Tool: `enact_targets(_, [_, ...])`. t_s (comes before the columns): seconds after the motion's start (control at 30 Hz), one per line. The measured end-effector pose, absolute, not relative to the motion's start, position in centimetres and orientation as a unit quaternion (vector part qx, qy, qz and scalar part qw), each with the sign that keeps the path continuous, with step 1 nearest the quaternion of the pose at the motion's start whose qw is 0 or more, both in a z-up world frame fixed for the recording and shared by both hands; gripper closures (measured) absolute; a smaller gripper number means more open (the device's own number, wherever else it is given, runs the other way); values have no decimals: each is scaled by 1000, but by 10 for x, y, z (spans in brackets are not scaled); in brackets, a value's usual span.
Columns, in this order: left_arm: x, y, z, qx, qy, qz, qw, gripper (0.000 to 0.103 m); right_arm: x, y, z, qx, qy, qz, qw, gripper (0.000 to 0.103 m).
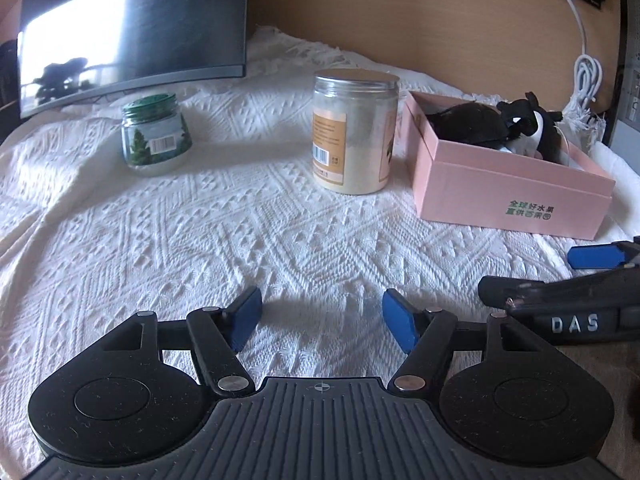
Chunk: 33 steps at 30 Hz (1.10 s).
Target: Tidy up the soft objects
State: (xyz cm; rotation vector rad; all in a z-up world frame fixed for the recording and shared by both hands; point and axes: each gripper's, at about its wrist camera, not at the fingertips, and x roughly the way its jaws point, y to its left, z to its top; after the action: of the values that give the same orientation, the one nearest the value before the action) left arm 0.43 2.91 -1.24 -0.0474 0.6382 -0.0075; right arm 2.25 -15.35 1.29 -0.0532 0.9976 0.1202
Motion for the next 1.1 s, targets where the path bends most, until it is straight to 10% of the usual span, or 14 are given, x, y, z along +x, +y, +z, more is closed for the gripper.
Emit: enact_targets(1.1, [3, 30, -13, -19, 311, -4, 950, 32, 16, -158, 14, -20, 459, 64, 886, 0])
